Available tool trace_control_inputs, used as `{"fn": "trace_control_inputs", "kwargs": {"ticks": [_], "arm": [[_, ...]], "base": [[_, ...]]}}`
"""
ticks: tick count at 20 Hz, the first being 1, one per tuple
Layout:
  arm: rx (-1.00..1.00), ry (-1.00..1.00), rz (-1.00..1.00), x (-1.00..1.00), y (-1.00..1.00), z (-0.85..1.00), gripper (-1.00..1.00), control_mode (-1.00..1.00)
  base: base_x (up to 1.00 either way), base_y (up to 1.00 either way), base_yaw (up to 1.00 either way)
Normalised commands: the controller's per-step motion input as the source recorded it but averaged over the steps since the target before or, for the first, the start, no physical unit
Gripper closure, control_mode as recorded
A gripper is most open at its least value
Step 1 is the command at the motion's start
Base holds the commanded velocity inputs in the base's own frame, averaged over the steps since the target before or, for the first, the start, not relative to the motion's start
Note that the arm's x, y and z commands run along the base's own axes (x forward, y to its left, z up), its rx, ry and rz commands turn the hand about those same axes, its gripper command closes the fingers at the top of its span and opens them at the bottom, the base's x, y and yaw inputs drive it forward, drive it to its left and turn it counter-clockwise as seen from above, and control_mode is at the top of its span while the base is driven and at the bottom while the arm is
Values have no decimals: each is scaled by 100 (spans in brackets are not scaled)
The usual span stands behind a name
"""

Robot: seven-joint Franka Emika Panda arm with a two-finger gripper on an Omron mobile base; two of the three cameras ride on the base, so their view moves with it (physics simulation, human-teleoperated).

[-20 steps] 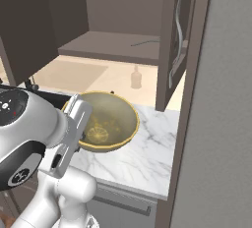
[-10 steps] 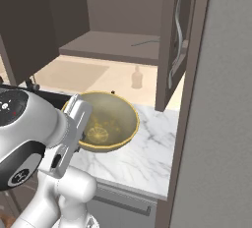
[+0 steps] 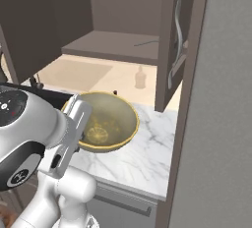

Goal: Pick the mug and place it in the sink. Pick the bowl and place it in the open cabinet and then close the cabinet.

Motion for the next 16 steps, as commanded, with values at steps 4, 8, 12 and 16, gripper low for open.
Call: {"fn": "trace_control_inputs", "kwargs": {"ticks": [4,8,12,16], "arm": [[0,0,0,0,0,0,100,100],[0,0,0,0,0,0,100,100],[0,0,0,0,0,0,100,100],[0,0,4,0,0,29,100,-100]], "base": [[4,0,15],[2,0,13],[1,0,8],[0,0,0]]}}
